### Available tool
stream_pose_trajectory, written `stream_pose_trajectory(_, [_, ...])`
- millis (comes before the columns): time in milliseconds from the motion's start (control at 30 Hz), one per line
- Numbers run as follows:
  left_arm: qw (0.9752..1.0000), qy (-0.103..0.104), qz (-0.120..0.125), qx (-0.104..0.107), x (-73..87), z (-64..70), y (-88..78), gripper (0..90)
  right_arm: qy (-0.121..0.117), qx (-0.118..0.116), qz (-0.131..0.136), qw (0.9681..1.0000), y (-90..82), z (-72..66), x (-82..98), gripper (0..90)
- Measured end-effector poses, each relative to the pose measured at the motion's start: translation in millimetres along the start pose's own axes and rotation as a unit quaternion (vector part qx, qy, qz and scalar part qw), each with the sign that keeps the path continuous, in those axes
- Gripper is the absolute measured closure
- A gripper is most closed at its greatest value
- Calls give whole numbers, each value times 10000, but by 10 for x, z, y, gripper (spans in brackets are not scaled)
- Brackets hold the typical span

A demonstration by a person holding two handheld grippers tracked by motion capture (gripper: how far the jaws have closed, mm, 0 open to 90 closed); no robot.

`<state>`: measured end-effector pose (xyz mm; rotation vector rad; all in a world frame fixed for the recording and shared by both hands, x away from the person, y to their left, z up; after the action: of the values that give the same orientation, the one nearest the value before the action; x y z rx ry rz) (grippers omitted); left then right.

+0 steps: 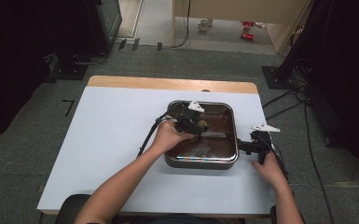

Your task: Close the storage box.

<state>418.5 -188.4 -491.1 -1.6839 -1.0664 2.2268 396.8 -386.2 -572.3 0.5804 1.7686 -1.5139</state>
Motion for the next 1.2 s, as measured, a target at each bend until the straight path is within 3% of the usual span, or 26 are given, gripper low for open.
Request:
stream_pose_trajectory(67, [10000,8,18,2,-18,1,-25,494,-8,-1,4,10000,1,1,0,140])
stream_pose_trajectory(267, [9998,-194,35,90,-47,-40,-134,409,4,-1,2,10000,0,-1,0,140])
stream_pose_trajectory(333, [9994,-307,-6,160,-39,-44,-167,399,5,-1,0,10000,0,-1,0,140])
stream_pose_trajectory(433, [9995,-304,-21,105,-39,-59,-235,378,7,-1,-3,10000,-1,-1,0,140])
stream_pose_trajectory(633, [10000,-3,-64,-4,-8,-28,-342,341,-2,-2,11,10000,1,0,-1,140])
stream_pose_trajectory(833, [9997,-193,160,0,15,-34,-466,325,3,-1,6,10000,1,0,-1,140])
stream_pose_trajectory(1200, [9986,-374,293,-238,163,-110,-830,296,16,-15,0,10000,0,-1,-1,137])
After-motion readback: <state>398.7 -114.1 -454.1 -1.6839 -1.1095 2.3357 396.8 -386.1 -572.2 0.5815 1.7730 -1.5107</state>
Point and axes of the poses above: each handheld gripper's, and its own axes: y roughly forward along the jaws, x roughly out of its underside, z roughly to its right, the point moved 10 cm from there along y, roughly forward along the jaws, and after that the axes turned 3 degrees about z, right-handed, at the moved point
